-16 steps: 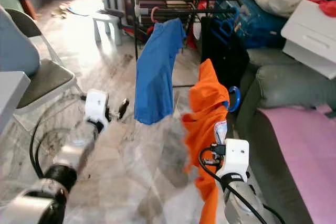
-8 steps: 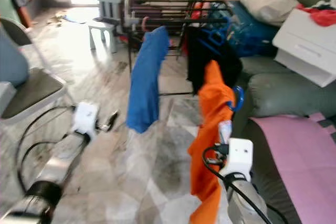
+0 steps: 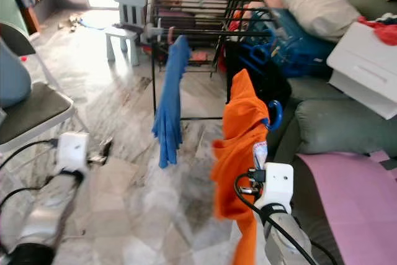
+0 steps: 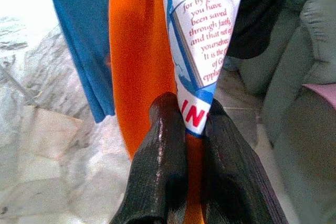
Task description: Hang hanger
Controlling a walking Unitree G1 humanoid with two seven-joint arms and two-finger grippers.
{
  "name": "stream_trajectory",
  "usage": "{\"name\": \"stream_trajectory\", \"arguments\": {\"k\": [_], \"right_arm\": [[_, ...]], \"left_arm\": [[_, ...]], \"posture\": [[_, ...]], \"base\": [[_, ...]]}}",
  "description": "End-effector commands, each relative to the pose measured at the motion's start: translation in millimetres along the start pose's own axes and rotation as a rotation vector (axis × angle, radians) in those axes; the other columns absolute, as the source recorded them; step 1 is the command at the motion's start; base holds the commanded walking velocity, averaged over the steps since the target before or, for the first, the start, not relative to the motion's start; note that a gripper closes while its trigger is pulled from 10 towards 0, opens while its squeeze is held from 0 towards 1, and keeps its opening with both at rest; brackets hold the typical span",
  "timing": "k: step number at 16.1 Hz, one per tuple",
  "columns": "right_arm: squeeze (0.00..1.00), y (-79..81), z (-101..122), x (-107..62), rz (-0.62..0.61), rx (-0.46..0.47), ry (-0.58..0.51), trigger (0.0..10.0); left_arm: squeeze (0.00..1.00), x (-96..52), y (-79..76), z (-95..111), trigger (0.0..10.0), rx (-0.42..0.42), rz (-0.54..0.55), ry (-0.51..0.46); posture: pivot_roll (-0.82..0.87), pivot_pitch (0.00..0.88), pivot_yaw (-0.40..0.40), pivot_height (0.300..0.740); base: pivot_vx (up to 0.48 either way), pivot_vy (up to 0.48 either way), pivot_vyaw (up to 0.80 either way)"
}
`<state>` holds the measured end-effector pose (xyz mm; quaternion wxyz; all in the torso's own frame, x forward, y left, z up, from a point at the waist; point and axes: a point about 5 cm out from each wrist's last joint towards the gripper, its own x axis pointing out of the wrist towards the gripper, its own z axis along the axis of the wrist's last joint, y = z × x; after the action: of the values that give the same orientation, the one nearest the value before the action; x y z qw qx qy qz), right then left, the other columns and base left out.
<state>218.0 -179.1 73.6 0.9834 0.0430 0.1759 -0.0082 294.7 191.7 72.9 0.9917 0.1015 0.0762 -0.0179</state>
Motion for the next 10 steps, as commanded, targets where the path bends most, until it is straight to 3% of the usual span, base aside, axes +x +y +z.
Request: {"name": "stream_trajectory", "arguments": {"k": [1,6,10], "right_arm": [[0.00,-0.3,8.3,-0.1,-0.006,0.005,-0.046,10.0],[0.00,0.3,6.6,1.6,-0.018,0.030,-0.043,10.0],[0.00,6.2,-6.4,2.2,0.035,0.030,0.042,10.0]], "left_arm": [[0.00,2.2,-3.2,3.6,10.0,0.014,-0.009,0.010],[0.00,17.2,-14.1,17.2,10.0,0.004,-0.034,0.010],[0.00,23.6,-23.0,21.5,10.0,-0.008,-0.041,0.011]], "posture": [[0.02,0.000,-0.061,0.740],[0.00,0.000,-0.039,0.740],[-0.01,0.000,-0.029,0.740]], "base": [[0.266,0.000,0.44],[0.267,0.000,0.09],[0.271,0.000,0.00]]}}
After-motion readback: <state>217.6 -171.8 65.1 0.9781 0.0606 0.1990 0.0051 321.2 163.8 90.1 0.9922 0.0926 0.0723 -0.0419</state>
